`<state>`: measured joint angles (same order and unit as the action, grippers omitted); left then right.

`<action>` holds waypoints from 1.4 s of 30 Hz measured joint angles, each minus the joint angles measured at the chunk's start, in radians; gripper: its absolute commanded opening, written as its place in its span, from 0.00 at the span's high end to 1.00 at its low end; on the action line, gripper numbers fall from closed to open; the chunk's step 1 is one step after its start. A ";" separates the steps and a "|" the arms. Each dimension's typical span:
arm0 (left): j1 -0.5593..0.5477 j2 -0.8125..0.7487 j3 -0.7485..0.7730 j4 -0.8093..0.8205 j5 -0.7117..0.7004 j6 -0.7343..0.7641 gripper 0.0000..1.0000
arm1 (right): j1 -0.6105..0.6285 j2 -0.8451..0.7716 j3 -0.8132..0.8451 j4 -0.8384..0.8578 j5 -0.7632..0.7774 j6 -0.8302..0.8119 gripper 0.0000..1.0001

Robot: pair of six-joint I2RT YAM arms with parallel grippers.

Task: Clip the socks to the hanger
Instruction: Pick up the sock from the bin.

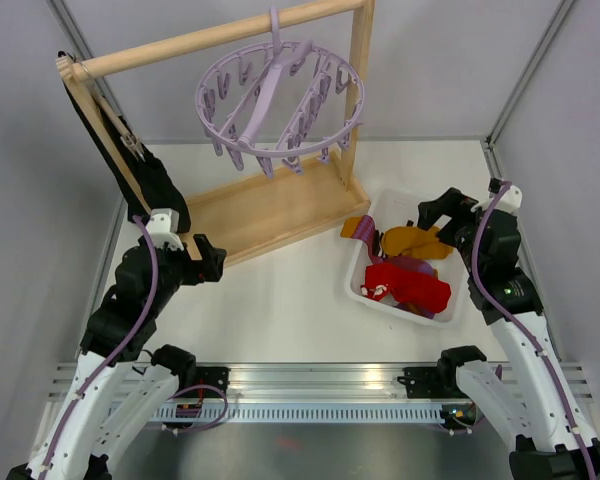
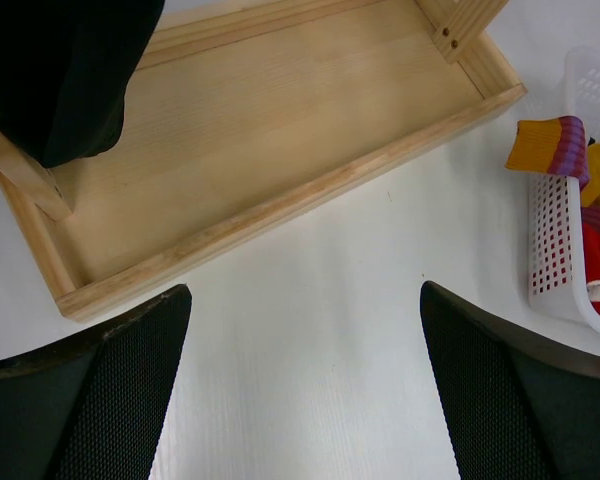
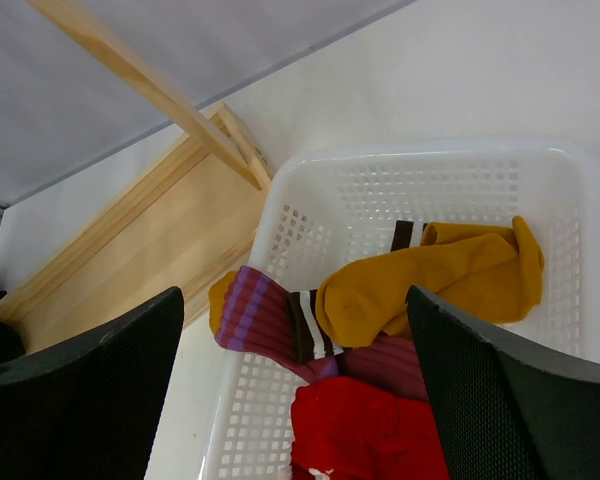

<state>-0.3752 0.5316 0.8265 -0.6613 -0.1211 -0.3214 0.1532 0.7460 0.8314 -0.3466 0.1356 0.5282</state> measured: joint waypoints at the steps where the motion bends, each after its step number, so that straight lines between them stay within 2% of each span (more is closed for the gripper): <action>1: 0.000 0.000 -0.001 0.000 0.001 0.000 0.00 | 0.000 0.000 0.000 -0.004 0.000 0.000 0.02; 13: 0.000 -0.008 -0.007 0.000 0.001 0.000 0.00 | 0.000 0.025 0.002 -0.039 -0.005 -0.016 0.02; 20: 0.000 -0.018 -0.010 -0.001 0.002 0.000 0.00 | 0.018 0.179 0.039 -0.066 -0.029 -0.058 0.04; 34: 0.000 -0.018 -0.010 -0.001 0.010 0.000 0.00 | 0.148 0.349 0.009 -0.012 0.126 -0.066 0.23; 42: 0.000 -0.018 -0.011 -0.001 0.018 0.000 0.00 | 0.332 0.468 0.068 0.018 0.246 -0.116 0.27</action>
<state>-0.3752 0.5133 0.8158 -0.6621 -0.1028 -0.3214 0.4850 1.2140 0.8997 -0.3290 0.3820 0.4122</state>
